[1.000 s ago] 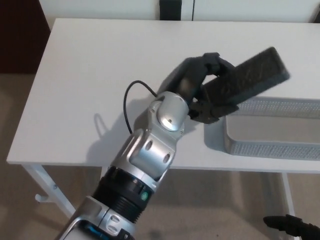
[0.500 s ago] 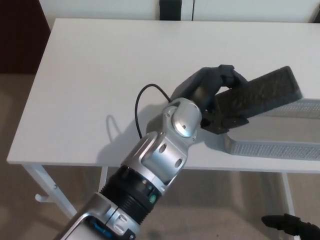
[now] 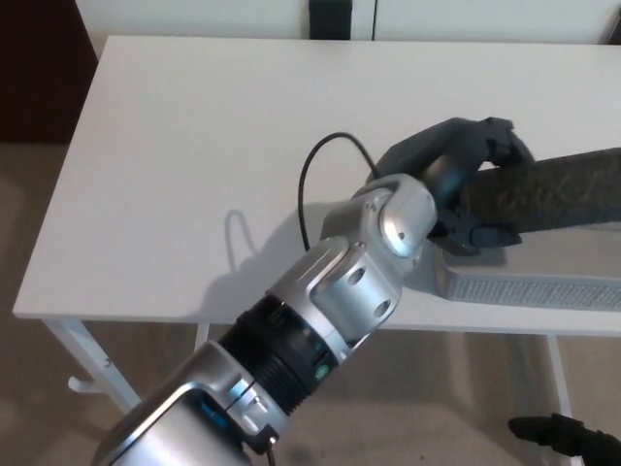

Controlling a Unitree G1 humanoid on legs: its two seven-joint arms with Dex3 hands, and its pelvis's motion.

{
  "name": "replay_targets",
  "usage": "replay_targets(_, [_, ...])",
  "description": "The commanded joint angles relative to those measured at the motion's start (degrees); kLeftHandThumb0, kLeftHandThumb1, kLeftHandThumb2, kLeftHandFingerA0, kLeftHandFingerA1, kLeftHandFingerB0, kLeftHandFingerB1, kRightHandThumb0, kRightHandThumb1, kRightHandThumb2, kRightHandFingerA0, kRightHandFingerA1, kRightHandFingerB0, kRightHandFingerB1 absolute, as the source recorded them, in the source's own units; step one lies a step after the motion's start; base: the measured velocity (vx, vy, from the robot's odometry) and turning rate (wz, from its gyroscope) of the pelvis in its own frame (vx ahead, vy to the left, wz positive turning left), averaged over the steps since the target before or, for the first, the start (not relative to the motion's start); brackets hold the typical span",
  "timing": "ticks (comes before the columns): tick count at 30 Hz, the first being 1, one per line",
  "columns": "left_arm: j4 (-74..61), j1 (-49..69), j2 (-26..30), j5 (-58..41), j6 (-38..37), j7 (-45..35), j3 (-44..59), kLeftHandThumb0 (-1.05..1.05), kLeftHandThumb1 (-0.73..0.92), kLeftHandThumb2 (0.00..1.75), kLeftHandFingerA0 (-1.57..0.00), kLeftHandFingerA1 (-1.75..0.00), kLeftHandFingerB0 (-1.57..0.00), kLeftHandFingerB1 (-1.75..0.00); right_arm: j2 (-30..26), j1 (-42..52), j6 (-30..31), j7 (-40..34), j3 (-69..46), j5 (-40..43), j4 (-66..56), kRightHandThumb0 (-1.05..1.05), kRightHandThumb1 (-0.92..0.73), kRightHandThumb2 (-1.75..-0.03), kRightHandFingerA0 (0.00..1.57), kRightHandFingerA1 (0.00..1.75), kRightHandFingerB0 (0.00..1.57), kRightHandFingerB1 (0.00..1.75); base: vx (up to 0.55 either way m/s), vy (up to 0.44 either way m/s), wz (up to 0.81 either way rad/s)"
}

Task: The robot walks towards a desk on which an eraser is kept on the left hand side and a container is kept on the right hand side. The robot picks up the eraser using its left hand and places it in the container.

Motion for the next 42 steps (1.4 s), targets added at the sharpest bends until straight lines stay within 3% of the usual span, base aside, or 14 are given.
replay_targets(1, [2.4,-7.3,-10.0,-1.7,-5.6,-3.1,-1.5,-0.24,0.81,0.64,-0.74,-1.09,-0.71,-0.6,-1.5,0.2,-0.1,1.2,-0.8,0.6,-1.0,-0.44,-0.47,-0.54,0.73,0.52,0.36,0.39,0.0,0.0,0.0])
replay_targets(6, [4.1,-8.3,-10.6,-1.5,-6.1,-1.2,-1.1,-0.21,0.8,0.64,-0.74,-1.2,-0.7,-0.56,-1.9,0.1,0.7,0.3,0.0,-0.8,-2.0,-0.46,-0.48,-0.54,0.74,0.52,0.37,0.39,0.0,0.0,0.0])
replay_targets(8, [5.3,-8.6,-11.0,-0.9,-6.4,0.6,-0.9,-0.22,0.74,0.62,-0.78,-0.87,-0.58,-0.42,-1.9,0.1,0.4,0.7,-0.1,-0.5,-2.2,-0.45,-0.48,-0.54,0.74,0.53,0.37,0.39,0.0,0.0,0.0])
replay_targets(9, [5.5,-8.7,-11.0,-0.9,-6.2,0.5,-1.0,-0.43,0.52,0.79,-0.45,-0.66,-0.18,-0.41,-1.8,0.3,0.5,0.7,0.0,-0.6,-2.7,-0.44,-0.49,-0.54,0.73,0.52,0.37,0.39,0.0,0.0,0.0])
replay_targets(10, [6.1,-10.0,-10.9,0.0,-3.5,-1.2,-2.0,-0.79,0.5,0.79,0.0,-0.02,0.0,-0.04,-1.8,0.3,0.9,0.8,0.1,-0.6,-3.1,-0.43,-0.49,-0.54,0.72,0.52,0.36,0.39,0.0,0.0,0.0])
replay_targets(11, [7.3,-11.8,-11.2,1.3,0.2,-2.6,-3.2,-0.84,0.5,0.83,0.0,0.0,0.0,0.0,-1.7,0.2,1.4,0.8,0.3,-0.7,-3.3,-0.43,-0.49,-0.54,0.71,0.52,0.35,0.39,0.0,0.0,0.0])
replay_targets(17, [11.1,-15.4,-10.8,1.2,0.8,-6.0,-4.8,-0.98,0.6,0.6,0.0,0.0,0.0,0.0,-2.0,-0.2,2.7,1.1,0.8,-1.1,-5.0,-0.46,-0.48,-0.54,0.72,0.52,0.34,0.39,0.0,0.0,0.0])
replay_targets(18, [11.3,-15.4,-10.8,1.3,0.4,-5.5,-5.1,-0.93,0.49,0.91,0.0,0.0,0.0,-0.01,-2.2,-0.5,3.2,0.8,1.3,-1.9,-5.3,-0.46,-0.49,-0.54,0.72,0.51,0.35,0.38,0.0,0.0,0.0])
replay_targets(21, [11.8,-15.6,-10.8,1.0,0.3,-4.8,-5.1,-0.94,0.5,0.94,0.0,0.0,0.0,0.0,-2.3,-1.3,4.1,0.4,1.7,-2.4,-5.5,-0.42,-0.5,-0.55,0.71,0.5,0.36,0.37,0.0,0.0,0.0])
replay_targets(22, [11.8,-15.5,-10.9,1.0,0.4,-4.7,-5.4,-1.04,0.6,0.64,0.0,0.0,0.0,0.0,-2.3,-1.4,4.3,0.4,1.8,-2.5,-5.6,-0.41,-0.5,-0.55,0.7,0.5,0.37,0.37,0.0,0.0,0.0])
replay_targets(30, [7.3,-13.6,-9.1,1.0,0.5,-5.5,-7.3,-1.05,0.66,0.61,0.0,0.0,0.0,0.0,-1.9,-1.2,4.0,1.4,1.2,-1.2,-5.5,-0.42,-0.49,-0.54,0.75,0.52,0.35,0.38,0.0,0.0,0.0])
replay_targets(35, [-30.7,0.3,4.0,0.1,3.4,-11.6,-9.8,-1.03,0.66,0.62,0.0,0.0,0.0,-0.09,-2.2,-1.1,3.5,1.8,1.4,-1.4,-5.0,-0.45,-0.47,-0.54,0.76,0.52,0.37,0.4,0.0,0.0,0.0])
replay_targets(38, [-55.1,8.6,13.4,-7.7,6.1,-19.9,-4.5,-0.87,0.48,0.92,0.0,0.0,-0.01,-0.13,-2.8,-2.1,3.5,2.3,1.5,-1.4,-4.0,-0.45,-0.48,-0.54,0.72,0.51,0.37,0.39,0.0,0.0,0.0])
replay_targets(42, [-71.9,17.6,19.5,-25.5,11.1,-28.1,7.6,-0.87,0.52,0.88,-0.11,-0.37,-0.19,-0.41,-4.8,-0.5,1.3,3.6,2.1,-2.2,-3.7,-0.5,-0.53,-0.56,0.72,0.51,0.36,0.37,0.0,0.0,0.0])
